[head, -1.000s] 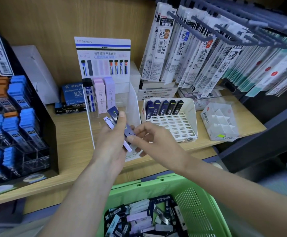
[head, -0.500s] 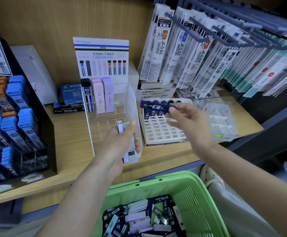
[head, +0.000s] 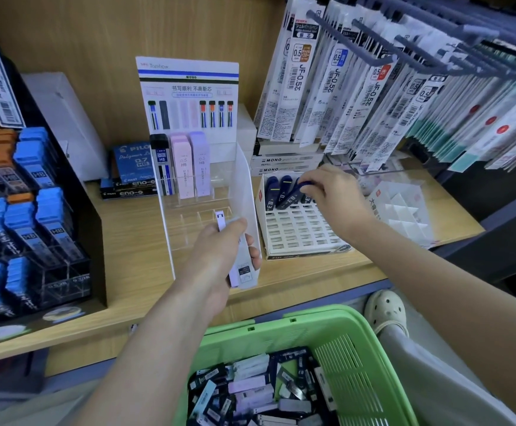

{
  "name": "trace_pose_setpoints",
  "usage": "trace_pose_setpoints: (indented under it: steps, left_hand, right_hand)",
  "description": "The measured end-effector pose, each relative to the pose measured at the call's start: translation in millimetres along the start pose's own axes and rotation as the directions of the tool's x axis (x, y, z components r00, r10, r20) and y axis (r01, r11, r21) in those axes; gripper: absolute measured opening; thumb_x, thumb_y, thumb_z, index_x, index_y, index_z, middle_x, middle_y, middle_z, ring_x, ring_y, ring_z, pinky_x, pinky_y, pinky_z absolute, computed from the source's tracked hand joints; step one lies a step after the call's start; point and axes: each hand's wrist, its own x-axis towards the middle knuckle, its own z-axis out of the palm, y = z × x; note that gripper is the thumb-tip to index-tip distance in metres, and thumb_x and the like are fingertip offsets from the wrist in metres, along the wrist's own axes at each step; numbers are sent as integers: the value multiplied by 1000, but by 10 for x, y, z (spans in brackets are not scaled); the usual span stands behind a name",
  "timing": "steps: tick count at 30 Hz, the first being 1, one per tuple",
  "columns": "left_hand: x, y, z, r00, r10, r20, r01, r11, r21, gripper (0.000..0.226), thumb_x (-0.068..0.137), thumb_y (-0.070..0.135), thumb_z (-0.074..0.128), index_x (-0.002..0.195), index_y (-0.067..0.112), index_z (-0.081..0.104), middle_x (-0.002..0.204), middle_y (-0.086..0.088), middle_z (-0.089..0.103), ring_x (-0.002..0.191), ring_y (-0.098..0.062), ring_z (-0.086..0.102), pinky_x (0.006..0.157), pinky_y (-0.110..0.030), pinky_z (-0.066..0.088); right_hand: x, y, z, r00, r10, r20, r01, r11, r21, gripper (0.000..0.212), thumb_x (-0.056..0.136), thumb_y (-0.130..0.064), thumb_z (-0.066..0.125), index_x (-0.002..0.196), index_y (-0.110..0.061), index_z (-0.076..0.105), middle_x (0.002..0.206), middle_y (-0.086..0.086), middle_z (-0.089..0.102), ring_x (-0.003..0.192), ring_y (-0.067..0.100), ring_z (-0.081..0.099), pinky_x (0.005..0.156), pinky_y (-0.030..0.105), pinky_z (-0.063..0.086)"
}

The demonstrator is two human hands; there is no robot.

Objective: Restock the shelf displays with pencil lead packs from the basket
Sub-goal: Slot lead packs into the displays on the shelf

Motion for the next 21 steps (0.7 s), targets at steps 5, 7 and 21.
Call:
trace_pose_setpoints:
  steps: [5,7,21]
  left_hand:
    - [0,14,-5,1000,-9,-11,9,1000,-3,13,97,21,52,89,11,51,71,-6,54,48,-16,50,43,-22,48]
    - [-3,18,1,1000,-11,-12,11,1000,-9,13,97,20,52,89,11,51,72,-6,54,49,-16,49,42,-21,48]
    - [4,10,8,1000,0,-23,-2,997,-71,11,96,19,53,89,12,52,70,-8,56,42,-15,55,41,-21,51]
  right_hand:
    - [119,-23,-60,987,-38,159,53,994,-90,21,97,-11,49,109,-10,66,106,10,56,92,28,56,80,40,45]
    - [175,-40,-77,975,-52,215,83,986,-142,22,97,-10,47,110,-9,65,106,11,55,93,30,56,80,41,46]
    - [213,-60,32,986,-79,146,97,988,-120,14,91,-11,57,101,-5,65,105,7,57,94,26,56,74,33,43]
